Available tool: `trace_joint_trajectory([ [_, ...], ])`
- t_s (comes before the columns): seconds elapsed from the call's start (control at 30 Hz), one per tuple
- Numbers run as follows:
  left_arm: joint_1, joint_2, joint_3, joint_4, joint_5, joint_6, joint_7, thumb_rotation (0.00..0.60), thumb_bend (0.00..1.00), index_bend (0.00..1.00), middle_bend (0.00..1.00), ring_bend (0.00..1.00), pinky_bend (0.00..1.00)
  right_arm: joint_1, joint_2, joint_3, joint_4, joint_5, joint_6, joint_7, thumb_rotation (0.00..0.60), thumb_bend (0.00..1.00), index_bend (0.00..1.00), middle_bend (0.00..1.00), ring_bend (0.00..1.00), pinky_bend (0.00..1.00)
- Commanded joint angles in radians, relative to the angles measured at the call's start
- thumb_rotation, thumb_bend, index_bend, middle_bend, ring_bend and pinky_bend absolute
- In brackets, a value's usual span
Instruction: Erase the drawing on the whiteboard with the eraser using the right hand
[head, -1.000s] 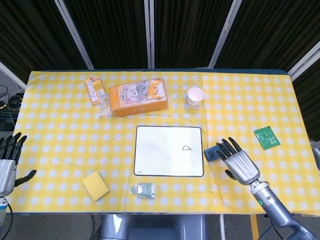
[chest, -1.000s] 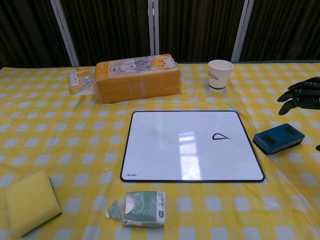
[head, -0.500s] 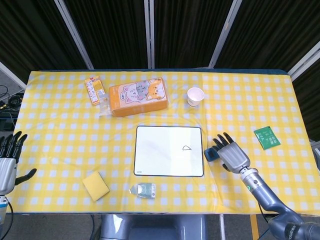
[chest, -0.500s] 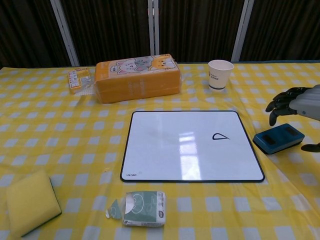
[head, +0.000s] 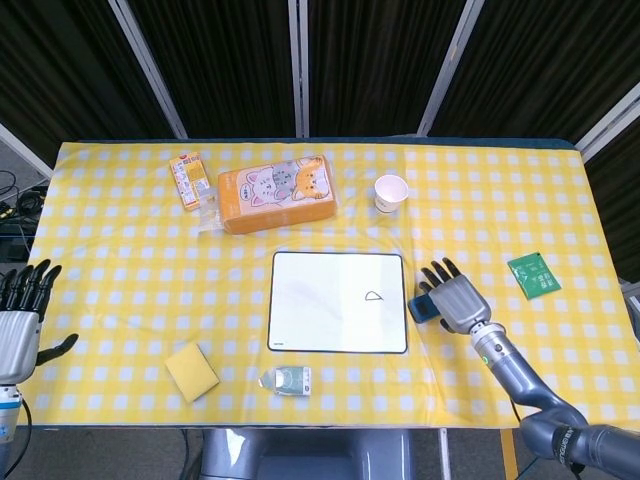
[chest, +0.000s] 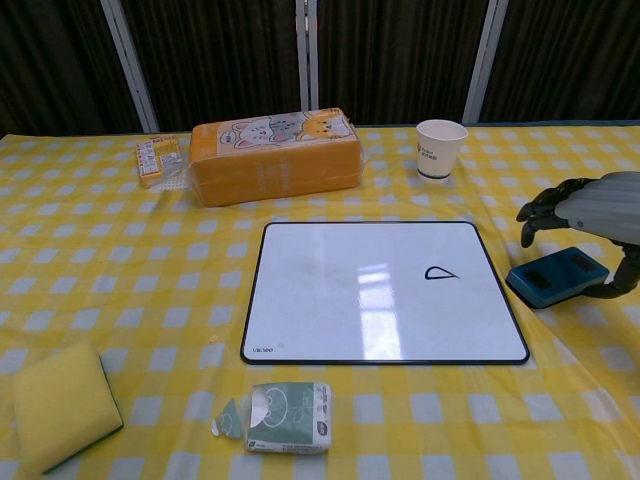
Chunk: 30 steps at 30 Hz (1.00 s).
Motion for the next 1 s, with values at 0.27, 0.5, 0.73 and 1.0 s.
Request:
trace_joint_trajectory([
  [0.27, 0.001, 0.000, 0.003, 0.003, -0.003, 0.000, -0.003, 0.600, 0.14, 0.00, 0.00, 0.00, 0.00, 0.032, -0.034, -0.011, -0.007, 0.118, 0.002, -0.113, 0.600, 0.17, 0.30, 0.09, 0.03, 0.07],
  [0.5, 0.002, 0.003, 0.005, 0.004, -0.004, 0.000, -0.010, 0.600, 0.14, 0.00, 0.00, 0.00, 0.00, 0.050, -0.053, -0.018, -0.027, 0.180, 0.027, -0.176, 0.600, 0.19, 0.34, 0.11, 0.03, 0.10],
  [0.73, 0.003, 0.005, 0.007, 0.006, -0.002, 0.002, -0.017, 0.600, 0.14, 0.00, 0.00, 0.00, 0.00, 0.063, -0.063, -0.035, -0.033, 0.213, 0.048, -0.207, 0.600, 0.20, 0.35, 0.13, 0.03, 0.13],
  [1.0, 0.001, 0.003, 0.009, 0.006, -0.001, -0.001, -0.015, 0.600, 0.14, 0.00, 0.00, 0.00, 0.00, 0.066, -0.069, -0.045, -0.023, 0.208, 0.078, -0.192, 0.600, 0.24, 0.44, 0.23, 0.10, 0.21],
])
